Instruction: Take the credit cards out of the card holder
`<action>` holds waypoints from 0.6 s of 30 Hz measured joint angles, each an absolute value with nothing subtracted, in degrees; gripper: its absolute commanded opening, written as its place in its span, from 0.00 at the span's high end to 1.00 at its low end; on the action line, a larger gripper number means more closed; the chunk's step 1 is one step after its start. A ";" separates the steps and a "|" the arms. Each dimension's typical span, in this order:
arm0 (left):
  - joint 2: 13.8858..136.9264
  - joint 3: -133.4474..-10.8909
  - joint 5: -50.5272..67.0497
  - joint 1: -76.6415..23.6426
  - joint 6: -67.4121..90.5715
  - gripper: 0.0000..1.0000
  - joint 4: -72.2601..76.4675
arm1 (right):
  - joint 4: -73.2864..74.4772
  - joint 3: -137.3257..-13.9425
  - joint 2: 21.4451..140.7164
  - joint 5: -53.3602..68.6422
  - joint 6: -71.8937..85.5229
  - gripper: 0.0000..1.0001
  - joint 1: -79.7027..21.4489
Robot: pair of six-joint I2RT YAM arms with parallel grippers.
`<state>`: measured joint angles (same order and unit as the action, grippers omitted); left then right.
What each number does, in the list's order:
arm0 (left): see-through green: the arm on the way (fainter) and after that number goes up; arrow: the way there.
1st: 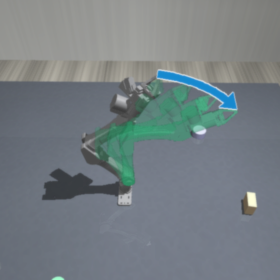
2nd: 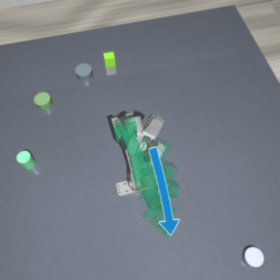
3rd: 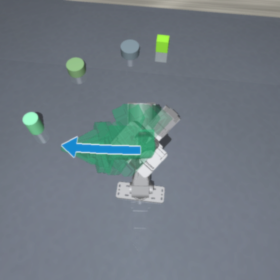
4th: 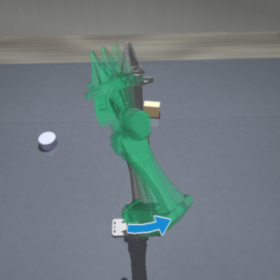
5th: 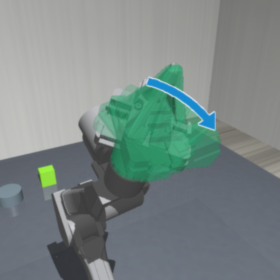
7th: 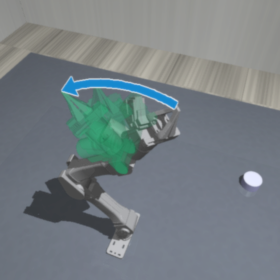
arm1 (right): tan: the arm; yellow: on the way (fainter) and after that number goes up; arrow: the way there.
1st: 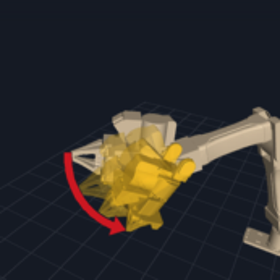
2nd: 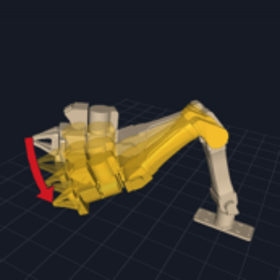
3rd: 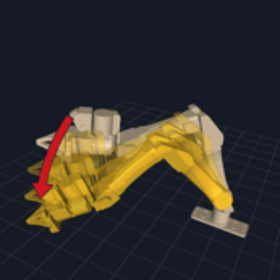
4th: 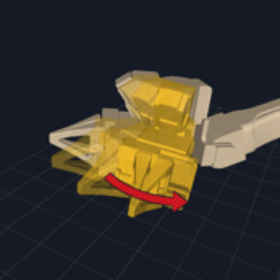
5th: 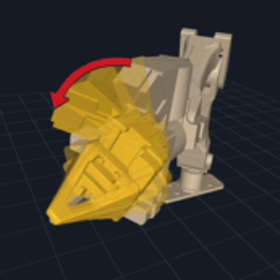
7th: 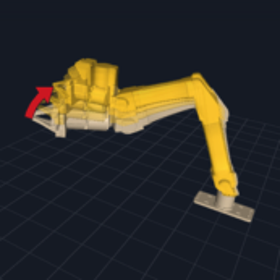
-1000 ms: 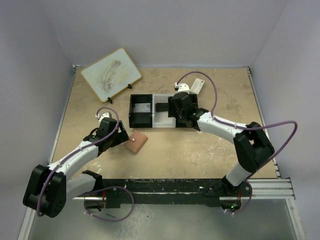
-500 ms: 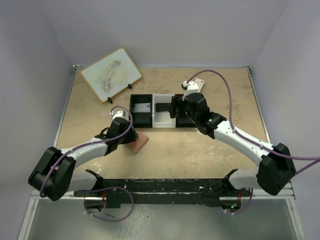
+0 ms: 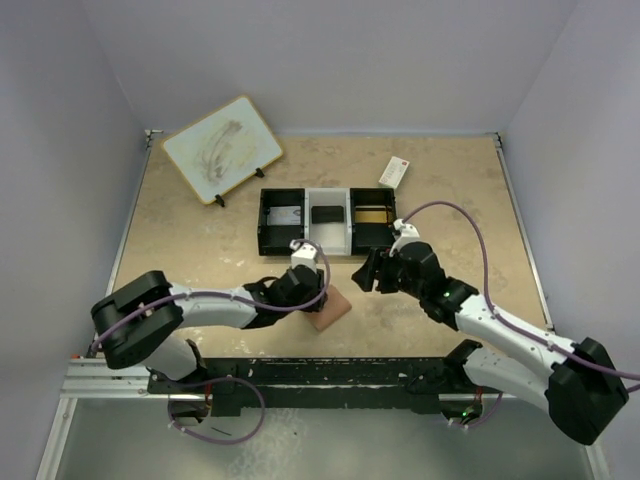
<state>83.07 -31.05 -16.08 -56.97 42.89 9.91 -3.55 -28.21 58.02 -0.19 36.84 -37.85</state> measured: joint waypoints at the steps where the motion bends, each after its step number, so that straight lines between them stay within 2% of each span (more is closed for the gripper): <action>1: 84.53 -32.38 -16.71 -58.52 42.87 0.51 10.11 | -3.73 -26.89 56.51 0.45 37.63 0.33 -37.85; 4: 86.74 -34.89 -18.35 -61.56 42.87 0.35 10.15 | -3.97 -24.18 53.43 2.55 39.00 0.36 -37.85; 9: 81.65 -35.00 -24.51 -62.28 44.95 0.25 6.98 | -4.27 -22.48 51.75 6.74 38.79 0.39 -37.82; 12: 75.13 -34.44 -28.08 -62.24 48.36 0.25 3.90 | -4.97 -22.48 53.32 9.65 37.26 0.48 -37.82; 15: 69.19 -31.92 -27.77 -62.26 52.73 0.29 2.66 | -6.20 -22.48 58.37 11.84 36.25 0.50 -37.82; 18: 66.85 -28.67 -24.05 -62.28 56.84 0.39 1.80 | -6.46 -22.46 63.68 13.50 36.32 0.53 -37.82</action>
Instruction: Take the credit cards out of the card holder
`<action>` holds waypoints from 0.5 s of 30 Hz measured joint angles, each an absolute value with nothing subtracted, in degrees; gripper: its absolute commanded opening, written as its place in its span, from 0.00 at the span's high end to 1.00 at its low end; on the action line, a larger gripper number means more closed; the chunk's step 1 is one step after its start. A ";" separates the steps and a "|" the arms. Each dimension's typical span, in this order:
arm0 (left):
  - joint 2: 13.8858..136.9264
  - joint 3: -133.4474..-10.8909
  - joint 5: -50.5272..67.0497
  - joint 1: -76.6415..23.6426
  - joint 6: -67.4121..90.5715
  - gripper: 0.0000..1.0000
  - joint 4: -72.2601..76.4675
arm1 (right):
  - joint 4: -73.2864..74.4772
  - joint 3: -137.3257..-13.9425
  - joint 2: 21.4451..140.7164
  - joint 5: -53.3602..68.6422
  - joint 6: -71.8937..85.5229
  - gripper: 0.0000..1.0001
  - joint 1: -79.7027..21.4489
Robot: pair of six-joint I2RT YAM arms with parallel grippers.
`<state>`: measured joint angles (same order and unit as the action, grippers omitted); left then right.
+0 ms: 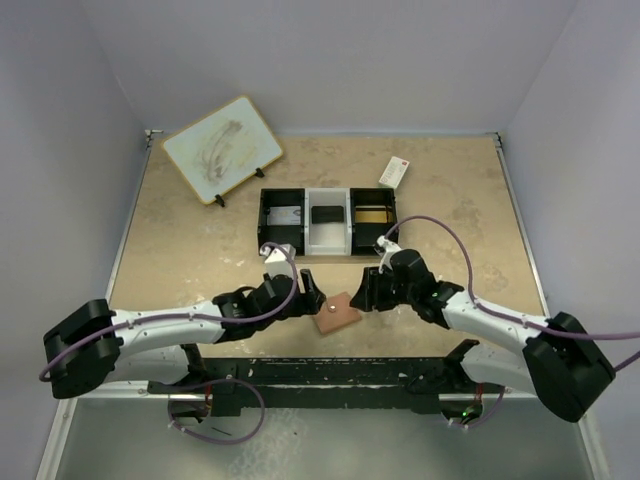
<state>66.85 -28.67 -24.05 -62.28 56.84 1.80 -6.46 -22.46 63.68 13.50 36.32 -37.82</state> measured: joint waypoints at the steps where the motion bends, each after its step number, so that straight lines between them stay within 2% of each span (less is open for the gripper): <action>1: 66.81 -27.79 -22.70 -62.30 58.02 0.42 1.74 | -6.63 -22.44 64.62 13.82 36.34 0.54 -37.82; 3: 66.81 -25.47 -19.68 -62.54 60.27 0.47 1.83 | -7.51 -22.17 66.15 14.74 36.58 0.57 -37.82; 5: 67.00 -23.92 -17.69 -62.78 61.87 0.55 2.09 | -8.67 -21.96 67.13 15.75 36.86 0.66 -37.82; 7: 68.20 -23.38 -16.19 -62.94 63.16 0.59 2.85 | -10.63 -21.56 67.94 16.75 37.23 0.71 -37.82; 12: 73.65 -23.62 -15.86 -63.09 64.12 0.64 6.70 | -15.18 -18.04 68.84 17.50 41.76 0.72 -38.04; 15: 77.60 -24.64 -17.34 -63.09 64.31 0.64 10.74 | -18.33 -14.06 66.17 17.34 45.84 0.71 -38.72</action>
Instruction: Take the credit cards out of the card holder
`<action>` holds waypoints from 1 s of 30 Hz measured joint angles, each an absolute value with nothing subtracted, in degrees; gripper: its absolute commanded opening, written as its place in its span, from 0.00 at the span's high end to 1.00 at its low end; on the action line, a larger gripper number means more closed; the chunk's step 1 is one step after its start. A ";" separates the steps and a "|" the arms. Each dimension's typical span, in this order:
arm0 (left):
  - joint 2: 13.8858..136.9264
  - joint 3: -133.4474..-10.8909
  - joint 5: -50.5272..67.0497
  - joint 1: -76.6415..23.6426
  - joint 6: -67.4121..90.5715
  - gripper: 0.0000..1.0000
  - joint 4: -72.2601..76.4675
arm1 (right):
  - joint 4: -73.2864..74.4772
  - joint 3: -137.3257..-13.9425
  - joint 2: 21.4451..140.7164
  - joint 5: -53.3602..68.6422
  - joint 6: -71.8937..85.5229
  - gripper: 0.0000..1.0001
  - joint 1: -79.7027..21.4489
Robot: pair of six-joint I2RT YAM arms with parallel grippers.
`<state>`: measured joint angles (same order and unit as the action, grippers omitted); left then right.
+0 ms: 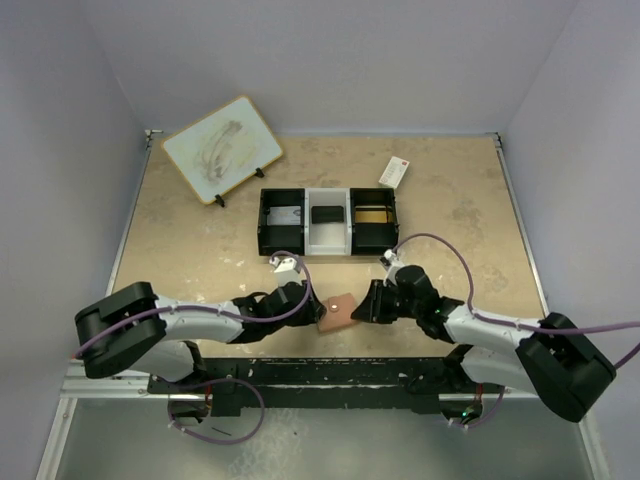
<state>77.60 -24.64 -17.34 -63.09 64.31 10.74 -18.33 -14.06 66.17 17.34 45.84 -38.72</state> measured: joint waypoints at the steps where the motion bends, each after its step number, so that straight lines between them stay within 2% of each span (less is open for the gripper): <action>1: 78.83 -24.95 -18.11 -63.09 64.34 0.65 12.27 | -19.73 -12.56 64.84 17.61 47.07 0.71 -39.18; 7: 86.37 -30.30 -21.23 -62.74 61.17 0.64 16.23 | -23.99 -8.01 60.99 19.75 51.81 0.70 -44.66; 9: 89.14 -33.54 -21.63 -62.17 59.16 0.62 16.21 | -24.93 -8.01 61.14 20.58 52.75 0.67 -46.54; 15: 90.65 -37.34 -20.05 -58.39 56.12 0.39 18.22 | -24.51 -8.99 58.35 18.48 54.26 0.58 -50.70; 18: 87.42 -36.75 -20.43 -55.02 54.54 0.35 15.55 | -17.17 -11.27 52.05 13.52 54.19 0.55 -50.92; 22: 80.18 -36.62 -23.31 -53.89 53.36 0.35 9.78 | -8.78 -16.25 48.60 6.35 51.48 0.58 -50.89; 26: 74.59 -34.63 -24.16 -54.17 54.43 0.35 7.51 | -3.11 -23.57 54.74 1.19 46.24 0.60 -50.89; 30: 69.67 -27.64 -24.58 -54.17 58.57 0.36 7.16 | 1.06 -31.07 62.89 -3.66 41.45 0.61 -51.00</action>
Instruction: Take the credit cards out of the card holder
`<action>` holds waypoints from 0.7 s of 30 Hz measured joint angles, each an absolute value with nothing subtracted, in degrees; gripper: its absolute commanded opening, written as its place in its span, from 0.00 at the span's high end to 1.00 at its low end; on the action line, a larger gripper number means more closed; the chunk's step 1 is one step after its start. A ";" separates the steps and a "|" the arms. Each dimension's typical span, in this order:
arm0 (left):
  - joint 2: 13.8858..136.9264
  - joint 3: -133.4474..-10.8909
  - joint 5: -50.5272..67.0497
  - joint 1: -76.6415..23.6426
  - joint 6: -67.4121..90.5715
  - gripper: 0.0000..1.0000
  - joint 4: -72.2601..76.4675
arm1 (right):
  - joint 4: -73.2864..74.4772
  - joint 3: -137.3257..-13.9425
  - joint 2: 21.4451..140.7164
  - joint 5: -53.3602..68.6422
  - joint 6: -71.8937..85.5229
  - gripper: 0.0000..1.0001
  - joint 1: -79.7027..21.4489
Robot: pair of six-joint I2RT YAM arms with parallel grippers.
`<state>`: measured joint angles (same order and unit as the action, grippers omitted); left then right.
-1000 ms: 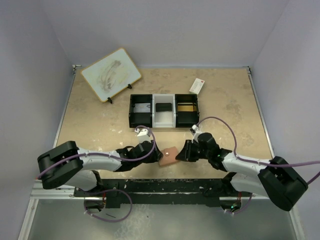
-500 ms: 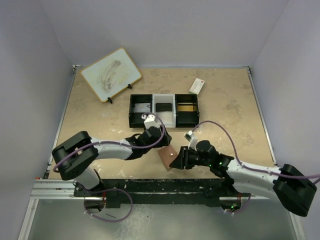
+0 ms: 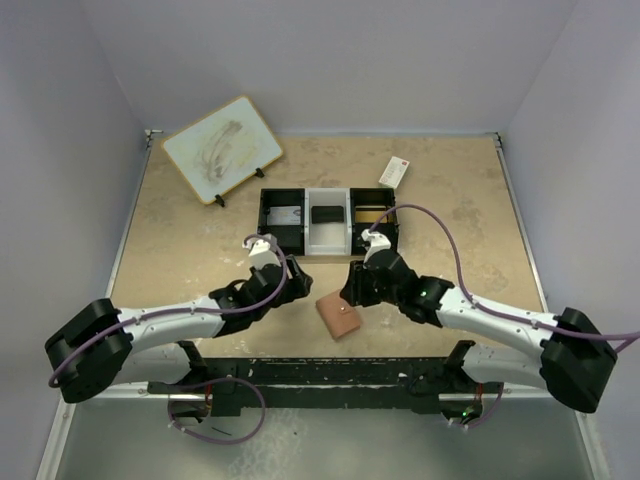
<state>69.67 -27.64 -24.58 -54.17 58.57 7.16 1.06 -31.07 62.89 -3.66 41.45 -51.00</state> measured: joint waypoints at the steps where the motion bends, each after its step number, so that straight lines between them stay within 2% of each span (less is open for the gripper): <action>1: 68.73 -25.76 -24.71 -54.17 59.75 0.36 7.07 | 1.58 -32.16 64.16 -4.36 40.40 0.61 -51.00; 5: 66.67 -22.02 -25.41 -54.17 62.70 0.36 5.72 | 4.01 -34.13 67.09 -6.26 38.09 0.61 -51.11; 21: 66.81 -22.37 -27.81 -54.17 63.42 0.27 4.64 | 11.40 -40.49 73.87 -8.97 36.95 0.57 -54.50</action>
<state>66.81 -22.37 -27.81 -54.17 63.42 4.64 11.40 -40.49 73.87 -8.97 36.95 -54.50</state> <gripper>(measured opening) 0.706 0.425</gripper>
